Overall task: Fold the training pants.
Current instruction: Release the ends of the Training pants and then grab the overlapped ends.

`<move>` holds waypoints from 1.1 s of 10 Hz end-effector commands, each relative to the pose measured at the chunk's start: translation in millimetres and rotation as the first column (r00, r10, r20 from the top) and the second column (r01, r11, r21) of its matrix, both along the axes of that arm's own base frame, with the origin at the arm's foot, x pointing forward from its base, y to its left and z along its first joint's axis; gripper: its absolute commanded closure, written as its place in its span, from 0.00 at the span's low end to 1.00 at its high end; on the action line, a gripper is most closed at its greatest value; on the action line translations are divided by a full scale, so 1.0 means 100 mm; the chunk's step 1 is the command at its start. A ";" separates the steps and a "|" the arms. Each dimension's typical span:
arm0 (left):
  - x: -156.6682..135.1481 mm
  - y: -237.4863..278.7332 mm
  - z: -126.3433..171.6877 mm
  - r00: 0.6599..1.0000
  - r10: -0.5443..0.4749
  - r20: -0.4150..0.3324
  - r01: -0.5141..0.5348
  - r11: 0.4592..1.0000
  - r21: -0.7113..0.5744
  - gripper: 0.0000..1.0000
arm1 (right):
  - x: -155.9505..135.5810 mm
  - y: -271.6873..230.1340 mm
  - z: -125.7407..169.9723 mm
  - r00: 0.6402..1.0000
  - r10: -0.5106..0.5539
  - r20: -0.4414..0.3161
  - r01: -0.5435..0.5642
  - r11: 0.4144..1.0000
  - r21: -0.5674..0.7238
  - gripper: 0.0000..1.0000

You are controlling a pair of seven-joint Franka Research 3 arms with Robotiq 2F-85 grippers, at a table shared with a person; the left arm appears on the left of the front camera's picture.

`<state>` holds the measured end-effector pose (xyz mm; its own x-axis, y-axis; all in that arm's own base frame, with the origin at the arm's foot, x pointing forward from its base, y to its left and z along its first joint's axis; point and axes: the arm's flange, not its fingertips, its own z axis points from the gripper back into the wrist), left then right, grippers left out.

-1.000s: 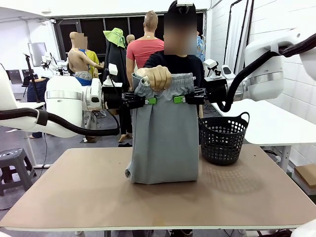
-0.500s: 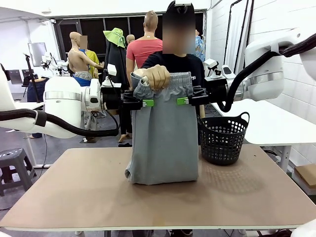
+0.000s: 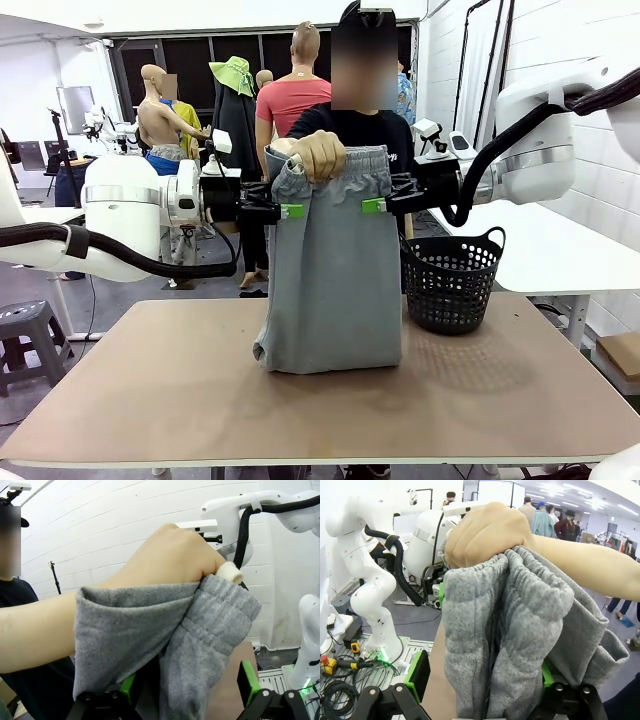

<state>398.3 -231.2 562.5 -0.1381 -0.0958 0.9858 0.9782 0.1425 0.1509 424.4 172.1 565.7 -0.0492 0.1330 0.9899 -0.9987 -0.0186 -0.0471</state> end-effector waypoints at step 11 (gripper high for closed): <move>-0.24 0.28 -0.05 0.991 0.132 -0.013 -0.133 0.991 -0.036 0.00 | -0.27 -0.61 0.08 0.980 -0.194 -0.036 0.191 0.980 -0.062 0.00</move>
<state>377.6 -202.0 560.3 -0.1309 -0.0927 0.9871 0.9549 0.2558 0.1507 404.1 115.5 571.8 0.0063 0.1797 0.9837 -0.9897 0.1416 -0.0195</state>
